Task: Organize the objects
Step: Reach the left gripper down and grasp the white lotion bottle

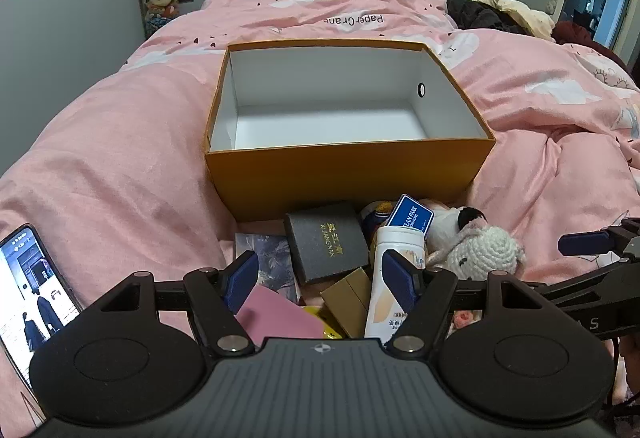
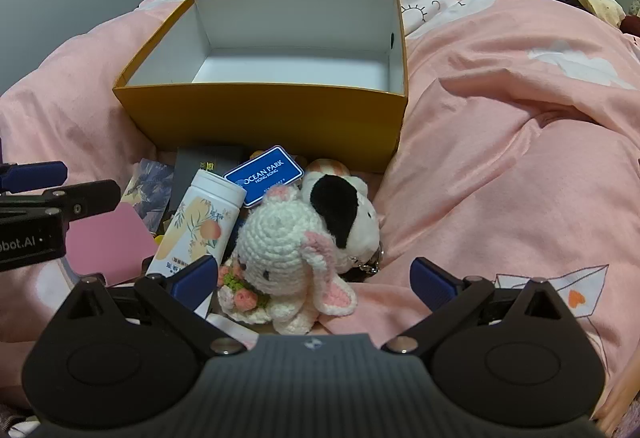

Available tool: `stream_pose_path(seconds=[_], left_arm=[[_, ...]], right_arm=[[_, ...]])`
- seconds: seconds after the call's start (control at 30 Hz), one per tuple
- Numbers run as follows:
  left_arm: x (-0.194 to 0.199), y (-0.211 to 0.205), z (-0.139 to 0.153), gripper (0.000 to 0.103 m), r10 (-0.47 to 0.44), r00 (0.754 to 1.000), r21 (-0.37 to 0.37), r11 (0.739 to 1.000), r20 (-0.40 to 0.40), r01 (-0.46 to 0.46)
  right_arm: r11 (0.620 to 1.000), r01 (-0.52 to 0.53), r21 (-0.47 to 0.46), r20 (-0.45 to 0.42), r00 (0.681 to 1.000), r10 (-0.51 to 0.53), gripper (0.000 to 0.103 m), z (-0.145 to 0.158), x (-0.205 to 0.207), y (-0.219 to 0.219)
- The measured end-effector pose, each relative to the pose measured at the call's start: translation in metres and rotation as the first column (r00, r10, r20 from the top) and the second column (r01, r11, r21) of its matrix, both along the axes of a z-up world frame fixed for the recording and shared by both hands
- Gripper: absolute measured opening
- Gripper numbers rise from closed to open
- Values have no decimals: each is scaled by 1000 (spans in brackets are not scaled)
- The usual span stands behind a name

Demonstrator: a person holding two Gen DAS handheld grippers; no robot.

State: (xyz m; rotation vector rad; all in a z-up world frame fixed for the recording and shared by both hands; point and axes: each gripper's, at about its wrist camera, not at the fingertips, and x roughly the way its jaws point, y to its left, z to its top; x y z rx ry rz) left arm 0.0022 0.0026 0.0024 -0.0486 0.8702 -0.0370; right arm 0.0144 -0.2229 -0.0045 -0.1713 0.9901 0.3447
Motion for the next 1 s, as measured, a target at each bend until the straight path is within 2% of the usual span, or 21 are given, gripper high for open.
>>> stream_pose_path(seconds=[0.63, 1.0], left_arm=[[0, 1, -1, 81, 4, 1000, -13, 1000, -7, -4], [2, -8, -6, 81, -45, 998, -17, 999, -36, 44]], right_arm=[[1000, 4, 5, -23, 1000, -4, 102, -4, 1, -1], [999, 36, 40, -67, 997, -33, 102, -10, 5, -9]])
